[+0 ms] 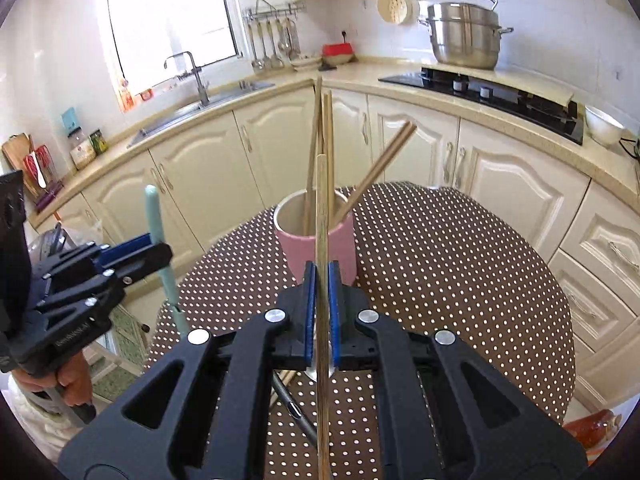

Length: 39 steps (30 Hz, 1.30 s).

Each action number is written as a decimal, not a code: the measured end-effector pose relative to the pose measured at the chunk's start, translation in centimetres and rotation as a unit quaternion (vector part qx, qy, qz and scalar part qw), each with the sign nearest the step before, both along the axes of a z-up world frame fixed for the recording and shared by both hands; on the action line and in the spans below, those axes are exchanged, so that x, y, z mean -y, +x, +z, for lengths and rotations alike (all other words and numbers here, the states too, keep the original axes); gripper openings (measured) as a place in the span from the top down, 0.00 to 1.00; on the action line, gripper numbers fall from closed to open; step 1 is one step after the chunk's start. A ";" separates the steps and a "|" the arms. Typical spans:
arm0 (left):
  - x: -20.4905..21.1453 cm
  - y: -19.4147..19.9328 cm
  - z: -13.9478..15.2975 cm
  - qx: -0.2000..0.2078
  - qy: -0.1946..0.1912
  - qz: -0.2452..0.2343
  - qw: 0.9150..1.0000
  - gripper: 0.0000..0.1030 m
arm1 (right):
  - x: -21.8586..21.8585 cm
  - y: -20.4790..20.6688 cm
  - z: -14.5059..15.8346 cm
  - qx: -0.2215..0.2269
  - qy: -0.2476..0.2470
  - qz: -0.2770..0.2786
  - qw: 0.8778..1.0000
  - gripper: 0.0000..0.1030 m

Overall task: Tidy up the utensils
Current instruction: 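Lift the knife and chopstick with both tools over the pink cup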

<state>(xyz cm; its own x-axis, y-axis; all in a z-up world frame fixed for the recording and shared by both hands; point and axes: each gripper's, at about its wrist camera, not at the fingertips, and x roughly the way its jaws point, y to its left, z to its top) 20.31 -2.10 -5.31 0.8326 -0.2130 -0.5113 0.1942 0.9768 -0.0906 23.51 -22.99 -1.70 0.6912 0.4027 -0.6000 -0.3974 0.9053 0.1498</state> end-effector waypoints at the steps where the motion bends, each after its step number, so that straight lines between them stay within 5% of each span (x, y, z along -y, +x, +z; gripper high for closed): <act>1: 0.1 0.0 0.1 0.003 -0.001 -0.001 1.000 0.81 | 0.1 -0.2 0.2 0.005 0.003 -0.001 1.000 0.94; 39: 0.6 1.5 4.2 0.089 -0.035 0.006 0.995 0.81 | -0.3 -0.2 3.5 0.092 0.083 0.012 0.992 0.94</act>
